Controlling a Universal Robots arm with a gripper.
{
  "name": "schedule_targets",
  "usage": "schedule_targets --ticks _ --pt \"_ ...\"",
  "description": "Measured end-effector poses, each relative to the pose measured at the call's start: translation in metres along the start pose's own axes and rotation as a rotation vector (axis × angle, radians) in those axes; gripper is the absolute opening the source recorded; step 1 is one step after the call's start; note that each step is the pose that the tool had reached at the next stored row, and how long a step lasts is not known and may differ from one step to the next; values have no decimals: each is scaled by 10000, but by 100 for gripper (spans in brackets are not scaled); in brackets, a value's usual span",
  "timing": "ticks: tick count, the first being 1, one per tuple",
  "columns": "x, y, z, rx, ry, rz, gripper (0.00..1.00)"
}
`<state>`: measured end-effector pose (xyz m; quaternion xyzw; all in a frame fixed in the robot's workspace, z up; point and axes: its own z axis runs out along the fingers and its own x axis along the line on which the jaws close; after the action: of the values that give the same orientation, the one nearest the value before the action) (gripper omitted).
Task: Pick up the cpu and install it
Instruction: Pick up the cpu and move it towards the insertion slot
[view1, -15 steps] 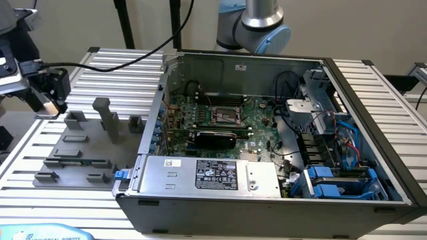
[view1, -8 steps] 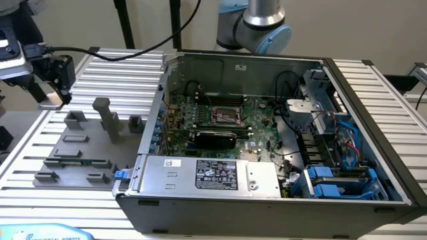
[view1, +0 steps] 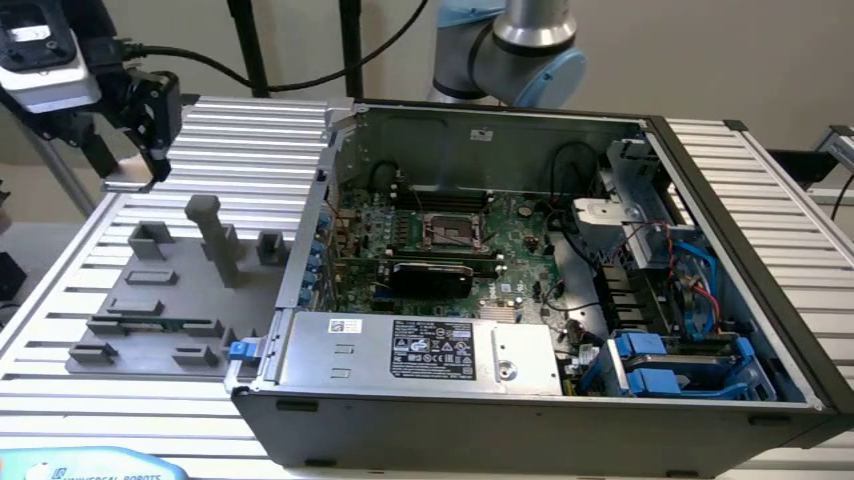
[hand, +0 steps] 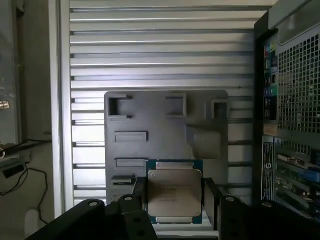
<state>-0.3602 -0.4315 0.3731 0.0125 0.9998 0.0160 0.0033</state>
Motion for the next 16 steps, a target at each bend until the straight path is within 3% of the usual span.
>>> schedule_targets --ticks 5,16 --pt "-226 10 -120 -32 27 1 55" --pt "-730 26 -226 -348 37 3 55"
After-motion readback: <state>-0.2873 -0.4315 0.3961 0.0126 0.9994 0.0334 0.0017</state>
